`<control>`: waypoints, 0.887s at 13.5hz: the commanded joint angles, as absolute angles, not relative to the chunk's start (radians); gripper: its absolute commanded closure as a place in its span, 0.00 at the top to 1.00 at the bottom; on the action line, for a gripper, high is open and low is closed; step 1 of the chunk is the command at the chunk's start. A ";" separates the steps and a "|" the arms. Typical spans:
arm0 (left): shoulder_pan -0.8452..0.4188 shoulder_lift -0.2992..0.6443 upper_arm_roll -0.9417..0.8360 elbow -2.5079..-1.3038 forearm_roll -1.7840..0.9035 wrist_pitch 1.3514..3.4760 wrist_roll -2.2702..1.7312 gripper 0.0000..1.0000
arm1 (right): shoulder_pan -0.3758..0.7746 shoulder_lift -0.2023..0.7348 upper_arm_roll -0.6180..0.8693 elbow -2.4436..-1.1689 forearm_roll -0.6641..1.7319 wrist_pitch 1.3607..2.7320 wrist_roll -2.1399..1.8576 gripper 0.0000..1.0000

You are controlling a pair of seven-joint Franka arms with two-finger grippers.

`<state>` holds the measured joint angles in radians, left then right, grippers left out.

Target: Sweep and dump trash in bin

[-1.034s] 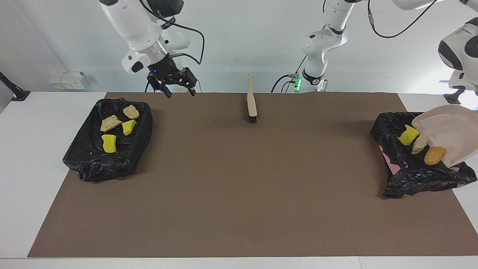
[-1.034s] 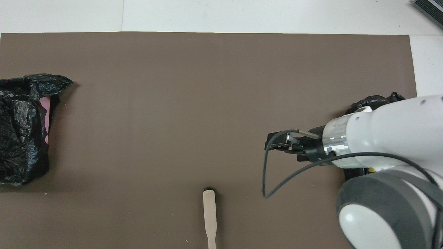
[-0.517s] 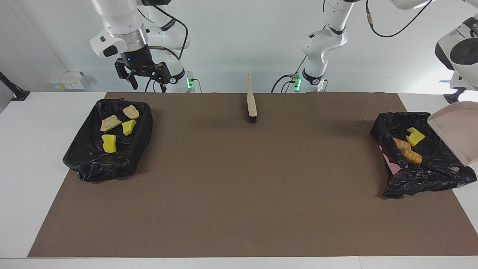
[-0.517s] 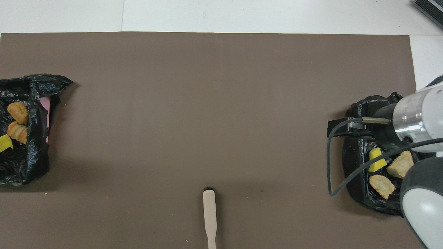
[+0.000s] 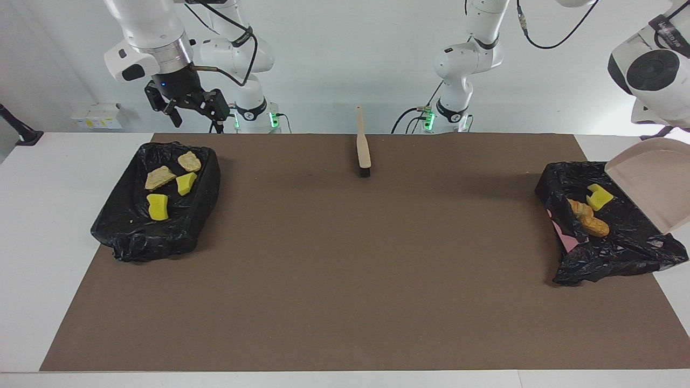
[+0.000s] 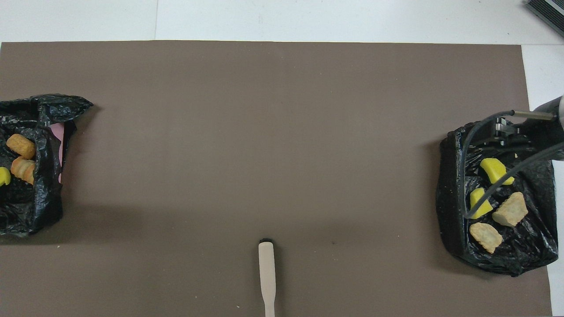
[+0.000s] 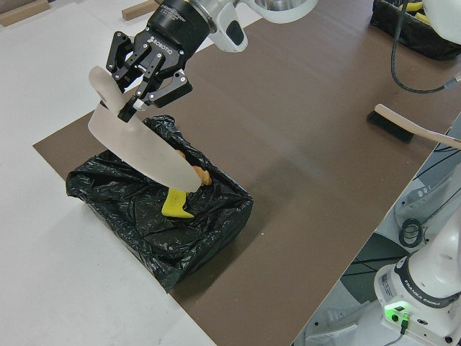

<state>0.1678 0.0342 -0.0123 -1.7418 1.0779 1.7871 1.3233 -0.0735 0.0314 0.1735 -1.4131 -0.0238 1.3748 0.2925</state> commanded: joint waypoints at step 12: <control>-0.202 -0.012 -0.008 -1.827 0.355 1.531 0.611 0.00 | -0.106 -0.021 0.179 -1.486 -0.005 1.373 0.285 1.00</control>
<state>-0.1377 0.0206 -0.0234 -1.7789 0.4103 1.5228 0.7286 -0.0889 0.0061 0.1732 -1.4553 -0.0234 1.3641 0.2925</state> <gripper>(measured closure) 0.687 0.000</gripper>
